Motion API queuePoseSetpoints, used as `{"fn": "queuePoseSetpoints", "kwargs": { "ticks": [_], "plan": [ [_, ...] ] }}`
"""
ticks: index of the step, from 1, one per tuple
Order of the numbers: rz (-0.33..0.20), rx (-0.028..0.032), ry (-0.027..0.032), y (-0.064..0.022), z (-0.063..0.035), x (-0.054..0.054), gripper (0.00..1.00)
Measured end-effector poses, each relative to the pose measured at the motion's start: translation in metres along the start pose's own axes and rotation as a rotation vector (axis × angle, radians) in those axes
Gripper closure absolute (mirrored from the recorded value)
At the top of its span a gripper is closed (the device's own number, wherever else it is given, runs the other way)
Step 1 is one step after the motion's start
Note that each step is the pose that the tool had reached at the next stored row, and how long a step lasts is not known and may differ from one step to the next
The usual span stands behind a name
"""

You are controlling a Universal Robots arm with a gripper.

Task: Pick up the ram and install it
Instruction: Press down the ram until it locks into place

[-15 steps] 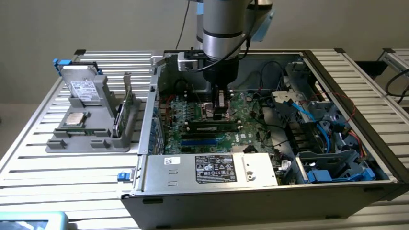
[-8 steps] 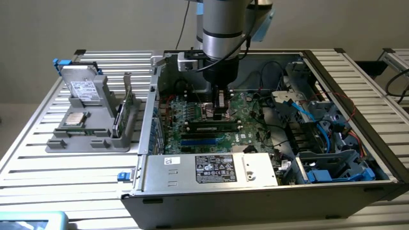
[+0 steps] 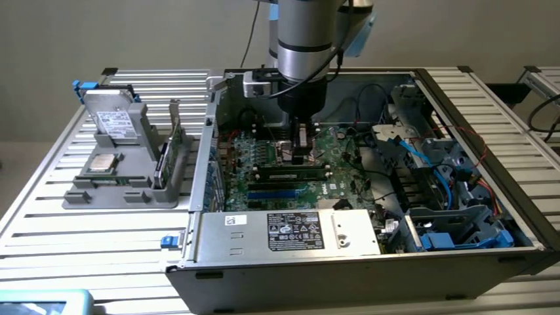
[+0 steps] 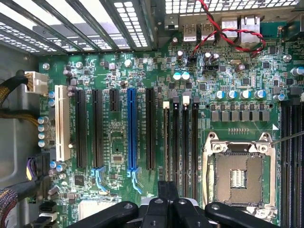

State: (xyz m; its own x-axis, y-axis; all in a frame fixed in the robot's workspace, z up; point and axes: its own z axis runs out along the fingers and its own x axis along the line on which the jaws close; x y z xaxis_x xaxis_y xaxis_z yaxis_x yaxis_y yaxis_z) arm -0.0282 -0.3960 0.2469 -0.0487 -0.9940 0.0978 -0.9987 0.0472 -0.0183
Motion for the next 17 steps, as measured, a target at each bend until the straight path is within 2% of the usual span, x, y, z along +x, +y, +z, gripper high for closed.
{"fn": "queuePoseSetpoints", "kwargs": {
  "ticks": [17],
  "plan": [
    [0.255,-0.025,0.0021,0.0,0.0002,-0.0001,0.89]
  ]
}}
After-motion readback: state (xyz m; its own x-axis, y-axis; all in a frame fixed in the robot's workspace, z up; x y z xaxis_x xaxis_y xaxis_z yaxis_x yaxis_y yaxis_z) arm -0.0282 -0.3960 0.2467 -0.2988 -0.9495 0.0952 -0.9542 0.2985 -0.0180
